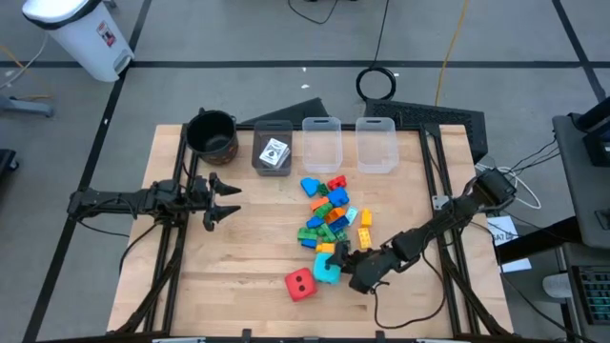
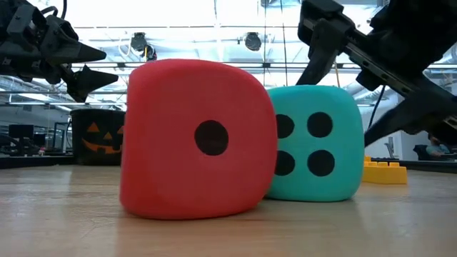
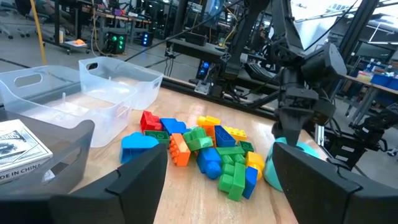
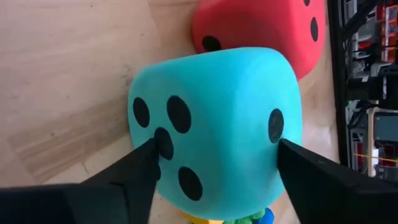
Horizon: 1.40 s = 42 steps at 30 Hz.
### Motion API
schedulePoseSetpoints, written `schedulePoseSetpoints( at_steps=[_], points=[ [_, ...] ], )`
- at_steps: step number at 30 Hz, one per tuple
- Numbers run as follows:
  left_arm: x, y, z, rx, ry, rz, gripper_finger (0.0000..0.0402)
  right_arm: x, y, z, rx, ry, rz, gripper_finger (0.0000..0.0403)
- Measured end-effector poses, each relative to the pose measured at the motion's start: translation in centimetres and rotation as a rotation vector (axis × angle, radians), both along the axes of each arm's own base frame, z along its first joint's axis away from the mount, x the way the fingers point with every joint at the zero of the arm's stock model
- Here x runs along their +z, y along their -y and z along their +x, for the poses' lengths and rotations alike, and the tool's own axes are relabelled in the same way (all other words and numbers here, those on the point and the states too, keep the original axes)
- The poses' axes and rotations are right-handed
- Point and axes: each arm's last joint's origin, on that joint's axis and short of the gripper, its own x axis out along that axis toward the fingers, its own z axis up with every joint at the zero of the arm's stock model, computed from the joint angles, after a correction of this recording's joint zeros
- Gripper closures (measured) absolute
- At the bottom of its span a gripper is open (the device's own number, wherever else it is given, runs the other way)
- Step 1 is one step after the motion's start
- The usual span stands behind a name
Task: Pick & Place Toys
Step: Put the light blue dice into the left transparent bin
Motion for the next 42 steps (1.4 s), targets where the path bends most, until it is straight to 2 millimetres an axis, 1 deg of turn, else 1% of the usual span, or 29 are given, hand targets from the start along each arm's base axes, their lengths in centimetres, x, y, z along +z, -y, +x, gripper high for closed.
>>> schedulePoseSetpoints(
  at_steps=[7, 11, 16, 18, 22, 28, 31, 32, 36, 39, 42],
  points=[
    [0.0, 0.0, 0.0, 0.0, 0.0, 0.001, 0.0094, -0.1, -0.1, 0.0, 0.002, -0.007, 0.024, 0.0258],
    [0.0, 0.0, 0.0, 0.0, 0.0, 0.0, 0.0084, 0.0, -0.1, 0.0, 0.007, -0.002, 0.033, 0.0289],
    [0.0, 0.0, 0.0, 0.0, 0.0, 0.001, 0.0078, 0.8, 0.1, -0.2, 0.01, 0.013, 0.046, 0.0296],
    [0.0, 0.0, 0.0, 0.0, 0.0, 0.001, 0.0078, 1.5, 0.2, -0.4, 0.013, 0.017, 0.07, 0.0302],
    [0.0, 0.0, 0.0, 0.0, 0.0, 0.001, 0.0077, 3.3, 0.6, -0.9, -0.014, 0.047, 0.132, 0.0335],
    [0.0, 0.0, 0.0, 0.0, 0.0, 0.001, 0.0077, 5.5, 1.1, -1.4, -0.055, 0.108, 0.205, 0.0338],
    [0.0, 0.0, 0.0, 0.0, 0.001, 0.0, 0.0078, 6.6, 1.6, -1.4, -0.07, 0.15, 0.232, 0.0359],
    [0.0, 0.0, 0.0, 0.0, 0.0, 0.0, 0.0077, 6.9, 1.9, -1.4, -0.079, 0.159, 0.232, 0.0364],
    [0.0, 0.0, 0.0, 0.0, 0.001, 0.0, 0.0077, 8.0, 3.4, -1.1, -0.128, 0.202, 0.245, 0.0366],
    [0.0, 0.0, 0.0, 0.0, 0.001, 0.001, 0.0077, 8.8, 5.0, -0.8, -0.172, 0.24, 0.245, 0.0371],
    [0.0, 0.0, 0.0, 0.0, 0.001, 0.0, 0.0078, 9.7, 7.0, -0.5, -0.214, 0.28, 0.216, 0.0372]
  ],
)
